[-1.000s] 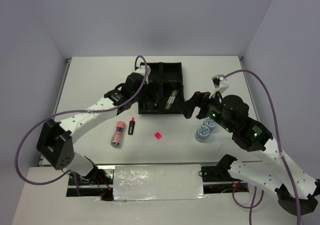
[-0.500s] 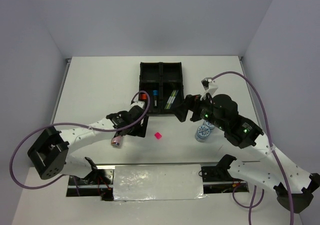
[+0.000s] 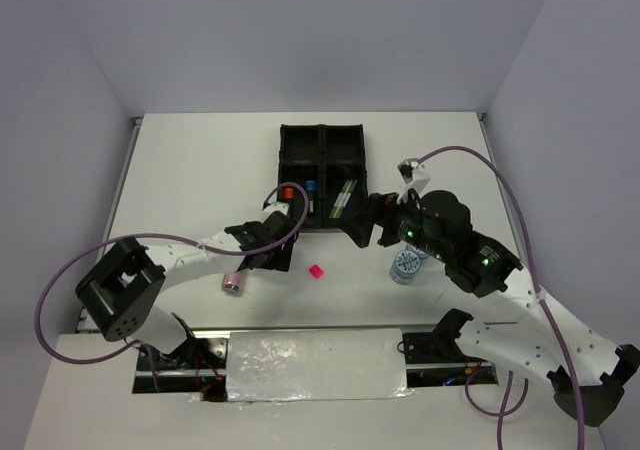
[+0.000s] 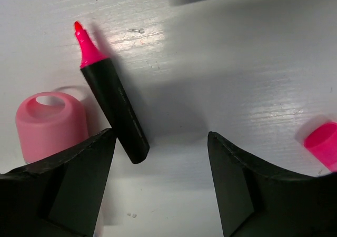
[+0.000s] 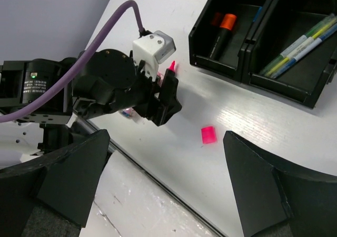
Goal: Sort the stationery into containers
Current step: Pick up the pen from the center of the board.
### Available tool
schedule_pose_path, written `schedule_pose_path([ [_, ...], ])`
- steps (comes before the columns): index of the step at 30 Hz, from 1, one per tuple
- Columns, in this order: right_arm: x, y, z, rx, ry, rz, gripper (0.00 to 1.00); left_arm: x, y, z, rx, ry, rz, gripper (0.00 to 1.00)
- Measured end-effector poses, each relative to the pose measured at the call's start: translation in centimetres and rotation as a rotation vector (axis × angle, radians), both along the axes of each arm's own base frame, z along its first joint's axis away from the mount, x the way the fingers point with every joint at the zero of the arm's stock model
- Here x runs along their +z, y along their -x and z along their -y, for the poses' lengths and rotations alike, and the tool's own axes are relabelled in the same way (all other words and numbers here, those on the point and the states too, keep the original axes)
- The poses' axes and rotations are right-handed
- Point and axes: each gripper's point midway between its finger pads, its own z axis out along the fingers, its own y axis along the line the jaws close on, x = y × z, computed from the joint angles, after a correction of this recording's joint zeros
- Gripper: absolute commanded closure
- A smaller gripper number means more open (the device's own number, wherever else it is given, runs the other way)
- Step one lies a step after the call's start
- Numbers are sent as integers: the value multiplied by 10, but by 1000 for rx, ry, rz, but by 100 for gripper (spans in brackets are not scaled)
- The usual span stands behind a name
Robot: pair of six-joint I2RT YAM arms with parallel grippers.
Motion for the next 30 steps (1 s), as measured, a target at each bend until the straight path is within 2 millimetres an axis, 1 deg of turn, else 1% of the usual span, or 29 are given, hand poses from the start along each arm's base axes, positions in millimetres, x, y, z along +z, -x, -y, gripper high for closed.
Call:
schedule_pose_path([
  [6, -6, 1, -5, 22, -1, -16, 4, 1, -3, -1, 9, -2, 11, 17],
  [11, -6, 0, -9, 33, -8, -15, 4, 3, -6, -4, 23, -7, 19, 17],
  [20, -11, -2, -16, 55, -5, -29, 5, 24, -28, -3, 79, 4, 67, 17],
  [25, -13, -1, -18, 65, -5, -33, 5, 26, -32, -3, 150, -3, 60, 21],
  [26, -14, -1, -18, 67, -4, -34, 5, 25, -33, -4, 177, -5, 56, 23],
  [27, -14, -2, -19, 69, -5, -33, 5, 25, -33, -5, 205, -7, 52, 28],
  [30, -15, -2, -21, 77, -4, -33, 5, 23, -29, -11, 294, -4, 41, 28],
])
